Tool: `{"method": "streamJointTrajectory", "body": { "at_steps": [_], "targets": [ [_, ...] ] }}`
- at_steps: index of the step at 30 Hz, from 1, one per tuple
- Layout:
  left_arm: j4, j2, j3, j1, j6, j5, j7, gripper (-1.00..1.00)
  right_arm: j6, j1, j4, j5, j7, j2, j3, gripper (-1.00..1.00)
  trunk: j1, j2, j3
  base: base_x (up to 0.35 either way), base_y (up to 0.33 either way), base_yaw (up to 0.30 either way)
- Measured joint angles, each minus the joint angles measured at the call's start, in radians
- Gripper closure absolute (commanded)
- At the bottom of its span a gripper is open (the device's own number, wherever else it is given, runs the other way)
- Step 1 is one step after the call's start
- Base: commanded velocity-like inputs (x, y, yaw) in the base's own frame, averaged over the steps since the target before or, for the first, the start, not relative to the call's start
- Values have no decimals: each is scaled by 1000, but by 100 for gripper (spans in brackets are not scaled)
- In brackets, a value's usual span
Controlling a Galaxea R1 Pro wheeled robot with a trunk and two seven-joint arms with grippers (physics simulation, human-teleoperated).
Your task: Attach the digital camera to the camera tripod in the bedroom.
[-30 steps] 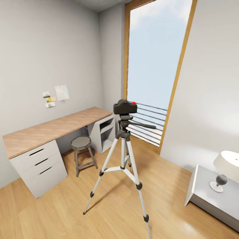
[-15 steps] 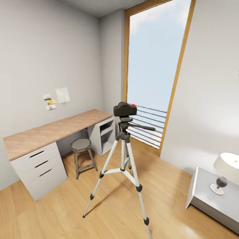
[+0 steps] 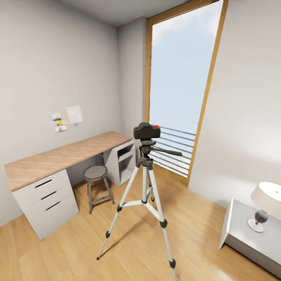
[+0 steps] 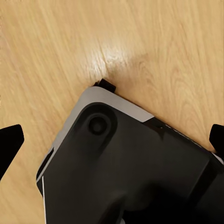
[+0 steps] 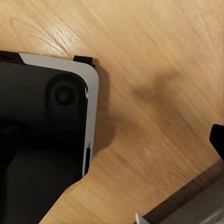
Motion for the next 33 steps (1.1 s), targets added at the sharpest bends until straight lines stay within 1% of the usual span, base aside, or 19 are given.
{"method": "streamJointTrajectory", "body": {
  "at_steps": [15, 27, 33],
  "targets": [
    [0, 3, 0, -1, 0, 1, 1, -100, 0, -1, 0, -1, 0, 10, 0, -100, 0, -1, 21, 0, 0, 0],
    [-1, 3, 0, -1, 0, 2, 1, -100, 0, -1, 0, -2, 1, 12, 0, -100, 0, -1, 39, 0, 0, 0],
    [-1, 3, 0, -1, 0, 2, 1, -100, 0, -1, 0, -2, 0, 12, 0, -100, 0, -1, 44, 0, 0, 0]
  ]
}}
